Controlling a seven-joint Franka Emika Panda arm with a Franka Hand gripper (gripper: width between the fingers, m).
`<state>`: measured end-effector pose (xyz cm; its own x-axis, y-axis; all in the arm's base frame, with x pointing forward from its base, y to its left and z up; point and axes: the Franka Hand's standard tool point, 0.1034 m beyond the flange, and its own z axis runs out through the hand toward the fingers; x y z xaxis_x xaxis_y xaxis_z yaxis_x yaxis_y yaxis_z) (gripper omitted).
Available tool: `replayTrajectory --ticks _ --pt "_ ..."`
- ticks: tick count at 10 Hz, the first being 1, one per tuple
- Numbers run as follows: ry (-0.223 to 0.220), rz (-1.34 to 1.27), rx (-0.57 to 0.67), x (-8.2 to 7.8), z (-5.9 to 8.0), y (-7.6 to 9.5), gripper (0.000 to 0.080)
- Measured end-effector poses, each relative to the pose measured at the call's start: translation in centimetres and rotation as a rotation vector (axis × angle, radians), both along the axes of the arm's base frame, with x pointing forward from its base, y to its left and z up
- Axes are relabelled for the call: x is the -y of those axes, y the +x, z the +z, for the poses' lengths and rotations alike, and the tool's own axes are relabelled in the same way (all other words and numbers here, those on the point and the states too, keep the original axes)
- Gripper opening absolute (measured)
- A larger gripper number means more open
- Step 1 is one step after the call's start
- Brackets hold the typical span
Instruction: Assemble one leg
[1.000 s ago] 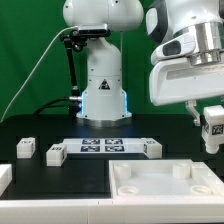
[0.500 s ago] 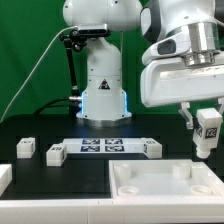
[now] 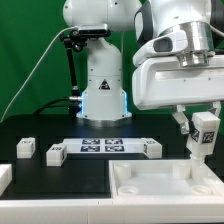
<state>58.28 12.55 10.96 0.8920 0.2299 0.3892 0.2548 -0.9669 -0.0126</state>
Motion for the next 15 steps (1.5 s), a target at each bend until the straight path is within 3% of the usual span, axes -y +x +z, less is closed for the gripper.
replayTrajectory --ticks 3,6,15 --pt "-0.013 0.021 0.052 0.6 -1.1 1.0 0.0291" --pt "-0.012 0.026 0.082 0.6 -1.3 3.4 0.0291" --pt "-0.014 0.026 0.145 0.5 -3.3 3.0 0.0291"
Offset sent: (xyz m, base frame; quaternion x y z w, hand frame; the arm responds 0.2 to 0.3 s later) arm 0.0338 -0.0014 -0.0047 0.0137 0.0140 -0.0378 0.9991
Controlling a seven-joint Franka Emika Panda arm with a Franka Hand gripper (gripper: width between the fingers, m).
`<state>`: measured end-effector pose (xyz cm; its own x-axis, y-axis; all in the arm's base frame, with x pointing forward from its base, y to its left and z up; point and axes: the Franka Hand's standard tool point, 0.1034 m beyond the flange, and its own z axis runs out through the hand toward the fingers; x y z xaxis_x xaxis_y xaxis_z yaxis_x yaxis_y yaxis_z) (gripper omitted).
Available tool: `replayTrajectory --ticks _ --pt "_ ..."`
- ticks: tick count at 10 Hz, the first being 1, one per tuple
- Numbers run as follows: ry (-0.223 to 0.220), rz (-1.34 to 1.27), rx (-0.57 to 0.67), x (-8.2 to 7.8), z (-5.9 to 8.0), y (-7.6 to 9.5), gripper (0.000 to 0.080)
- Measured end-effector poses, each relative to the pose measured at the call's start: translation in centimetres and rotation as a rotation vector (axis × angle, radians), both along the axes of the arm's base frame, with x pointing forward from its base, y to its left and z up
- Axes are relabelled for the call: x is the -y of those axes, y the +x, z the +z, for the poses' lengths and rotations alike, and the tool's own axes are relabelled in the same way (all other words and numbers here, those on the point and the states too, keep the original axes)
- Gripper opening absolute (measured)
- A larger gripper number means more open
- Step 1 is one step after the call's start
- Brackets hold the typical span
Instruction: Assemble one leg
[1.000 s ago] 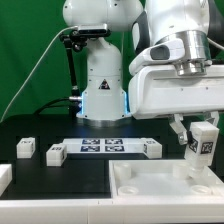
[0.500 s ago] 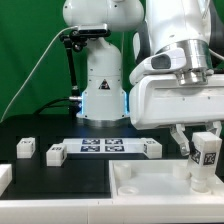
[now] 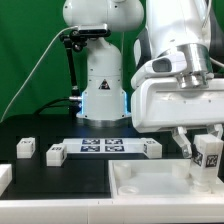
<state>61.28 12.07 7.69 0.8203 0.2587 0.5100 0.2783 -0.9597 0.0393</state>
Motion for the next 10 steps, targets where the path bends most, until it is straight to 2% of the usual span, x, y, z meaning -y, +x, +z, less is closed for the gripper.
replayTrajectory --ticks 1,5,6,7,8,9,10 --pt "-0.001 -0.001 -0.002 0.07 -0.51 -0.14 0.0291" --pt "0.002 -0.011 0.059 0.54 -0.55 0.12 0.0291" --pt "0.002 -0.01 0.055 0.49 -0.58 0.12 0.0364" --pt "0.002 -0.011 0.054 0.5 -0.6 0.11 0.0364" --pt "0.002 -0.011 0.054 0.5 -0.61 0.1 0.0546" --pt "0.002 -0.011 0.054 0.5 -0.62 0.1 0.0546" --pt "0.002 -0.01 0.054 0.49 -0.62 0.1 0.063"
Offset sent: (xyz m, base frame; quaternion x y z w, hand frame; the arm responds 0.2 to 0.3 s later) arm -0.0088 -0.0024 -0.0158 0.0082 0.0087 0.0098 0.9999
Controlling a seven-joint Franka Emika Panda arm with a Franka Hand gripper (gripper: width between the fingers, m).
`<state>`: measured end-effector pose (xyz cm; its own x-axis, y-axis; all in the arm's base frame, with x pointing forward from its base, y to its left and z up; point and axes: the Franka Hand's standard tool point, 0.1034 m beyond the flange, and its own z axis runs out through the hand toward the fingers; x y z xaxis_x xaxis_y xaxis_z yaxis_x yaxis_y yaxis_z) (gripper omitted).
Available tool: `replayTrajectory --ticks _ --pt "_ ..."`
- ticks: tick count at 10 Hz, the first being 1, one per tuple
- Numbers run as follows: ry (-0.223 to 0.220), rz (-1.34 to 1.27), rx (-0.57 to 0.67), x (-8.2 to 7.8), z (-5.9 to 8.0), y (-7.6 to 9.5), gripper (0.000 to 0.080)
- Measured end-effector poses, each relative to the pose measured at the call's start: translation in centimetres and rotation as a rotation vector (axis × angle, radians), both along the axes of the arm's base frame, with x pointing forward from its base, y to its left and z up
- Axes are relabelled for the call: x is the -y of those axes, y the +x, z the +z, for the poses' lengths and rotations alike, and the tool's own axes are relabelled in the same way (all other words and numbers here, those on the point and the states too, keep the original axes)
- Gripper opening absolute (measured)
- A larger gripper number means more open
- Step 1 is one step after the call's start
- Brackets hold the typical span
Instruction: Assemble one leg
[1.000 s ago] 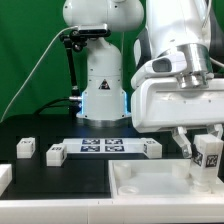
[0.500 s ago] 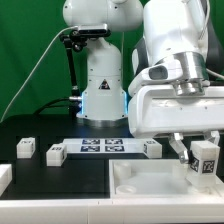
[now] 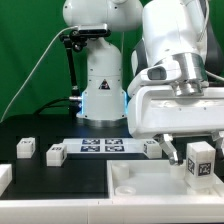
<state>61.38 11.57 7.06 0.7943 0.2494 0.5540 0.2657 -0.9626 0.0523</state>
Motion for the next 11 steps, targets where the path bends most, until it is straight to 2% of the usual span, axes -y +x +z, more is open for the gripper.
replayTrajectory --ticks 4,6,7,8,9,10,11 --pt "0.0 0.0 0.001 0.0 0.1 0.0 0.0649" --pt "0.002 0.004 -0.024 -0.3 1.8 0.6 0.0649" --pt "0.0 0.008 -0.069 -0.4 2.2 0.8 0.0649" --pt "0.002 0.007 -0.053 -0.4 2.3 1.0 0.0649" --pt "0.0 0.01 -0.095 -0.6 1.8 0.6 0.0649" --pt "-0.005 0.019 -0.191 -0.9 1.5 0.4 0.0649" --pt "-0.013 0.019 -0.278 -0.5 1.3 0.9 0.0649"
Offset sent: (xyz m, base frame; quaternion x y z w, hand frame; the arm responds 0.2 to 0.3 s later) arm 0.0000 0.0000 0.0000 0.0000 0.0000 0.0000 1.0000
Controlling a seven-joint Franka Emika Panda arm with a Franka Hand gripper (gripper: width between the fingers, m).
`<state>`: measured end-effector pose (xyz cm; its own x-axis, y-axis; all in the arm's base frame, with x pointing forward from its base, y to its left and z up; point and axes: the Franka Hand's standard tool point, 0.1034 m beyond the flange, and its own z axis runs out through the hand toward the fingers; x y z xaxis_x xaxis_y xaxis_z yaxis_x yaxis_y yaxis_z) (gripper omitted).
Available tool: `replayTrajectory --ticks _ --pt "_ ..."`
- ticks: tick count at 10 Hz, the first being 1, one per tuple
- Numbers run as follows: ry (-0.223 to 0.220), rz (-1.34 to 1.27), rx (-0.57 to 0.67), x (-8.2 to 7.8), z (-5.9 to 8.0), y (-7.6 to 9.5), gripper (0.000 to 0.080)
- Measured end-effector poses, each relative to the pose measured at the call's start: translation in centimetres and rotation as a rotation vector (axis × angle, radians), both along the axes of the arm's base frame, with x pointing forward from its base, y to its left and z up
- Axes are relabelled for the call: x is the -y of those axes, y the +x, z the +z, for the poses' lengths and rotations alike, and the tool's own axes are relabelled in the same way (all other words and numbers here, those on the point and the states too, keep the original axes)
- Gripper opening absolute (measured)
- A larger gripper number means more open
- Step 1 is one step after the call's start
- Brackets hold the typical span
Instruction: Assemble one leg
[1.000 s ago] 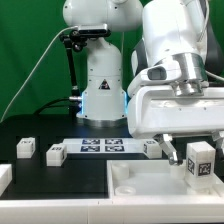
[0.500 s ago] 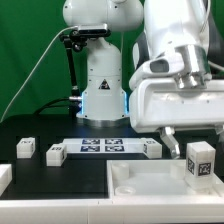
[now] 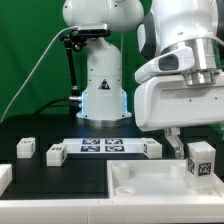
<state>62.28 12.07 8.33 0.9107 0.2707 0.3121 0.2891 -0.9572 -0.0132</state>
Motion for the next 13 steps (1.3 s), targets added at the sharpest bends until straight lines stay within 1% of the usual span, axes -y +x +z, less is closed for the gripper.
replayTrajectory --ticks 1,2,3,4,5,7,8,9,10,12,13 --pt "-0.007 -0.005 -0.055 0.58 -0.04 0.9 0.0649" --pt "-0.017 0.0 -0.171 0.81 -0.27 0.53 0.0649" --pt "-0.024 0.007 -0.274 0.8 -0.02 0.8 0.0649" --pt "-0.029 0.01 -0.355 0.93 0.0 1.03 0.0649" --pt "-0.034 0.007 -0.438 0.87 -0.02 0.7 0.0649" --pt "-0.033 0.006 -0.428 0.85 -0.1 1.11 0.0637" --pt "-0.033 0.006 -0.428 0.86 -0.1 1.12 0.0438" --pt "-0.033 0.006 -0.428 0.86 -0.11 1.11 0.0438" --pt "-0.033 0.006 -0.428 0.87 -0.11 1.11 0.0285" --pt "-0.03 -0.011 -0.43 0.85 -0.11 1.11 0.0291" --pt "-0.023 -0.062 -0.435 0.81 -0.11 1.11 0.0291"
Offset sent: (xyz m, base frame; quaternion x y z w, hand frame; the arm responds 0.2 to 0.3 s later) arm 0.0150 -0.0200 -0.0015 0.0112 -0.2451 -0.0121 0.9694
